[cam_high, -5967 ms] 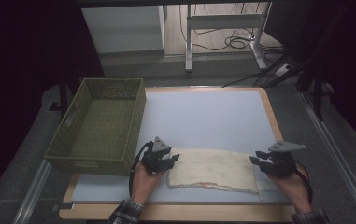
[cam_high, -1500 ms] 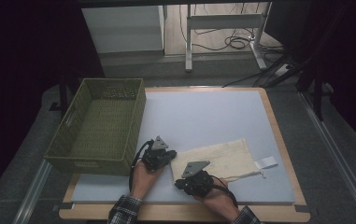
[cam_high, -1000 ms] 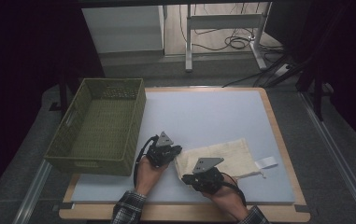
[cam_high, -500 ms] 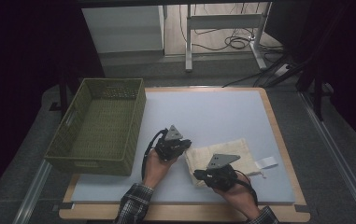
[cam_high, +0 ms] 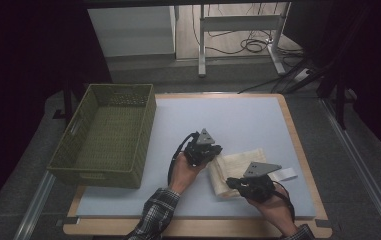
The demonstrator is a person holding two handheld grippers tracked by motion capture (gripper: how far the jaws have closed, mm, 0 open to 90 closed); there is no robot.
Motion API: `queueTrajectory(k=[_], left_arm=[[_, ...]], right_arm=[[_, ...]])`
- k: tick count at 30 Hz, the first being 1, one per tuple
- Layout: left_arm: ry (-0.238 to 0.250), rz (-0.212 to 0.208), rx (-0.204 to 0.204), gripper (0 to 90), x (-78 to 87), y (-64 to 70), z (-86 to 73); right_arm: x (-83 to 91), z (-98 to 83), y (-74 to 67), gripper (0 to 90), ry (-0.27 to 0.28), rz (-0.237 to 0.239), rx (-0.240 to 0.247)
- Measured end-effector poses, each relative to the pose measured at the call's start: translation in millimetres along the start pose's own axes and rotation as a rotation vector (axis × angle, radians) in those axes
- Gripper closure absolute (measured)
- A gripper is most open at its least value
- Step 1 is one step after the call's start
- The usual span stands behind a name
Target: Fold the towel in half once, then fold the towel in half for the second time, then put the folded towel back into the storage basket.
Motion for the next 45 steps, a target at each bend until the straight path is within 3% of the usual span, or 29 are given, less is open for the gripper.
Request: queueTrajectory(k=[22, 39, 45], left_arm=[[0.002, -0.058, -0.064, 85.6, -44.4, 16.0, 37.1], [0.015, -0.096, -0.077, 85.5, -73.0, 28.5, 59.5], [-0.014, -0.101, -0.093, 85.3, -86.9, 29.8, 62.3]], right_arm=[[38.5, -17.1, 41.8, 84.2, 0.025, -0.077, -0.07], [62.3, -32.0, 68.1, 84.2, 0.04, -0.128, -0.117], [66.3, -37.3, 79.6, 84.1, 0.035, -0.152, -0.139]])
Point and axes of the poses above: each handheld gripper's, and its own axes: x roughly backward along the jaws, z roughly out of its top, y roughly to its right, the point moved 9 cm from there along -x, roughly forward along the jaws, and after that the axes turned 13 degrees about -x, right-handed, at the moved point
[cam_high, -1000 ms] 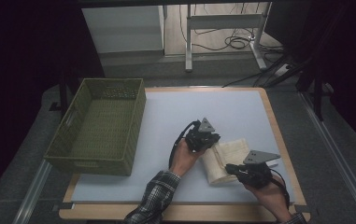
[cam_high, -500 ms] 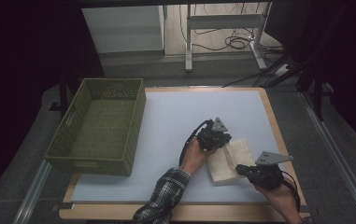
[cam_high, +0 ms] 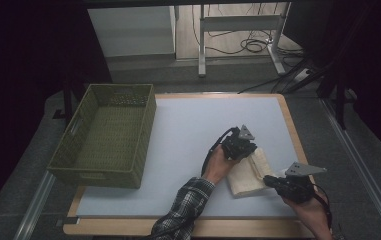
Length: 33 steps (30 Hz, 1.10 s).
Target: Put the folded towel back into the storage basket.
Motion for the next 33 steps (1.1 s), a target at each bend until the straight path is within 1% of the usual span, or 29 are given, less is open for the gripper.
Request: queueTrajectory(k=[1, 2, 4, 6, 7, 8, 9, 10, 11, 13, 15, 17, 18, 19, 20, 21, 24, 26, 27, 28, 29, 30, 31, 33], left_arm=[[0.0, 0.0, 0.0, 85.3, 0.0, 0.0, 0.0], [0.003, 0.003, 0.009, 85.3, -2.9, 0.4, 0.6], [-0.02, 0.004, 0.003, 85.3, -8.9, -1.0, -2.0], [-0.027, 0.002, 0.007, 85.2, -12.0, -1.2, -3.5], [-0.023, 0.001, 0.016, 85.0, -14.0, -1.2, -3.7], [-0.023, 0.001, 0.016, 84.3, -14.0, -1.2, -3.7], [-0.022, 0.0, 0.028, 84.3, -15.5, -1.3, -3.9], [-0.003, 0.007, 0.041, 77.1, -16.1, -2.4, -2.6], [0.007, 0.011, 0.051, 71.6, -15.2, -3.5, -1.6], [0.017, 0.021, 0.056, 61.9, -11.8, -5.7, 0.6], [0.019, 0.029, 0.048, 60.6, -7.2, -7.9, 2.6], [0.027, 0.037, 0.053, 57.5, -4.8, -8.9, 4.1], [0.027, 0.039, 0.051, 56.2, -1.0, -10.2, 4.8], [0.039, 0.045, 0.056, 54.1, 4.0, -11.9, 5.9], [0.039, 0.045, 0.056, 52.2, 4.0, -11.9, 5.9], [0.035, 0.051, 0.053, 52.0, 9.2, -14.0, 4.6], [0.01, 0.06, 0.042, 51.6, 16.3, -15.3, -2.8], [0.007, 0.071, 0.054, 51.2, 21.0, -16.3, -9.8], [0.007, 0.071, 0.054, 51.1, 21.0, -16.3, -9.8], [0.004, 0.075, 0.071, 51.1, 27.2, -18.2, -18.8], [-0.001, 0.077, 0.076, 51.1, 31.1, -19.4, -24.0], [-0.001, 0.077, 0.076, 51.0, 31.1, -19.4, -24.0], [-0.002, 0.082, 0.094, 50.8, 38.7, -22.0, -34.3], [-0.004, 0.08, 0.117, 50.3, 46.8, -23.8, -45.6]], right_arm=[[0.0, 0.0, 0.0, 84.1, 0.0, 0.0, 0.0], [-2.1, -1.3, 3.6, 84.1, -0.003, -0.002, -0.007], [-4.3, -2.7, 7.5, 83.9, -0.008, -0.009, -0.012], [-6.0, -4.3, 10.3, 83.8, -0.015, -0.014, -0.019], [-7.0, -4.9, 11.5, 83.5, -0.015, -0.014, -0.022], [-7.0, -4.9, 11.5, 83.5, -0.015, -0.014, -0.022], [-7.6, -5.5, 12.8, 82.8, -0.016, -0.019, -0.022], [-7.7, -5.6, 16.4, 77.5, -0.012, -0.036, -0.021], [-7.2, -5.3, 17.7, 75.8, -0.009, -0.046, -0.022], [-4.0, -4.6, 21.2, 72.5, -0.003, -0.067, -0.019], [1.1, -3.6, 24.8, 71.5, 0.003, -0.082, -0.021], [7.3, -2.9, 30.0, 70.8, 0.007, -0.105, -0.019], [11.0, -2.8, 33.0, 70.7, 0.009, -0.113, -0.025], [13.9, -3.0, 35.8, 70.6, 0.009, -0.121, -0.026], [13.9, -3.0, 35.8, 70.6, 0.009, -0.121, -0.026], [18.2, -3.0, 39.9, 70.2, 0.01, -0.133, -0.029], [21.8, -1.8, 41.7, 69.4, 0.014, -0.136, -0.037], [21.9, 0.3, 41.3, 67.2, 0.018, -0.134, -0.036], [21.3, 1.8, 40.8, 65.7, 0.021, -0.133, -0.034], [19.9, 3.9, 39.6, 64.7, 0.023, -0.134, -0.033], [18.7, 5.3, 39.0, 63.5, 0.023, -0.136, -0.029], [18.7, 5.3, 39.0, 63.5, 0.023, -0.136, -0.029], [14.3, 8.6, 36.6, 61.1, 0.023, -0.136, -0.027], [6.8, 10.5, 34.4, 59.3, 0.016, -0.134, -0.03]])
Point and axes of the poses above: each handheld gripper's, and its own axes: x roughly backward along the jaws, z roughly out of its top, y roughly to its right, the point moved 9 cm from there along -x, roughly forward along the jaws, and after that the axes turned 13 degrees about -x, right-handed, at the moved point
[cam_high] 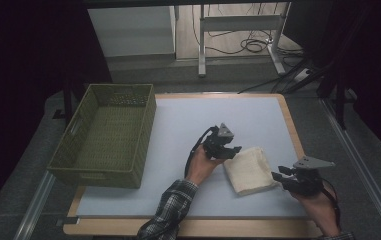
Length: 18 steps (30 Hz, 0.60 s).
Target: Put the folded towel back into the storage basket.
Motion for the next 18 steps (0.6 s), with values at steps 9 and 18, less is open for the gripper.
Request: queueTrajectory(k=[9, 18], left_arm=[[-0.013, -0.023, 0.05, 49.4, 8.7, 1.2, -34.8], [-0.052, -0.037, 0.065, 48.7, -8.6, 3.7, -47.0]], right_arm=[[-19.7, -16.0, 4.8, 56.0, -0.061, -0.047, 0.008], [-19.0, -26.6, 10.2, 51.5, -0.092, 0.003, -0.076]])
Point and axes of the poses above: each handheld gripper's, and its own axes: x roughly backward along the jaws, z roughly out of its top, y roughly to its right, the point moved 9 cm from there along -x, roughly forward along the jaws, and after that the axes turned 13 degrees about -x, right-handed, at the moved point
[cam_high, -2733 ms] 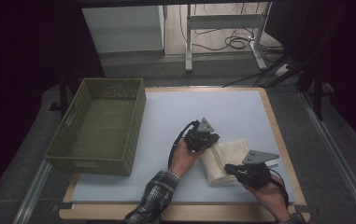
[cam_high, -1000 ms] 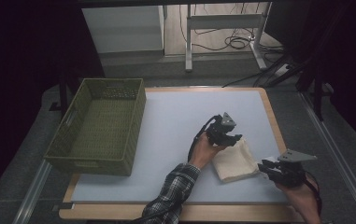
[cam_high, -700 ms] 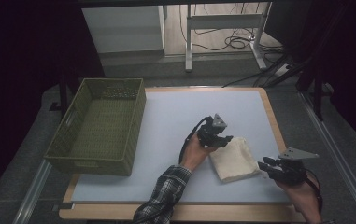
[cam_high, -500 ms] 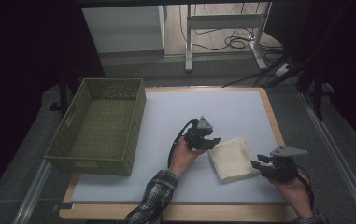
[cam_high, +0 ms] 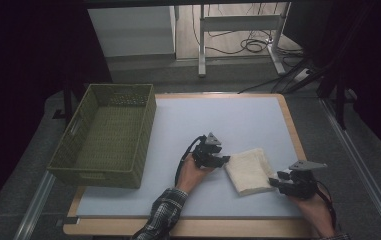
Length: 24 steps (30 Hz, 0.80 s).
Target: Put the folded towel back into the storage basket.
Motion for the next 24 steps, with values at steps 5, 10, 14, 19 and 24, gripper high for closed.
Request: queueTrajectory(k=[5, 10, 14, 19, 24], left_arm=[[-0.04, 0.003, -0.012, 48.9, -9.2, 1.6, 1.2], [-0.06, 0.007, 0.026, 55.6, -10.6, 3.3, 3.3], [-0.048, -0.033, 0.057, 70.8, -10.1, 8.3, 3.6], [-0.04, -0.059, 0.037, 84.8, -9.6, 12.6, 5.8], [-0.006, -0.028, 0.013, 85.5, -1.9, 8.0, 12.5]], right_arm=[[-0.5, -0.9, -2.4, 57.0, -0.019, 0.01, -0.006], [-1.4, -2.8, -9.2, 74.5, -0.042, 0.058, -0.017], [-2.0, -3.8, -11.7, 81.5, -0.048, 0.096, -0.036], [-1.5, -3.4, -11.6, 82.9, -0.048, 0.102, -0.056], [2.5, 0.6, -18.8, 83.1, -0.039, 0.105, -0.028]])
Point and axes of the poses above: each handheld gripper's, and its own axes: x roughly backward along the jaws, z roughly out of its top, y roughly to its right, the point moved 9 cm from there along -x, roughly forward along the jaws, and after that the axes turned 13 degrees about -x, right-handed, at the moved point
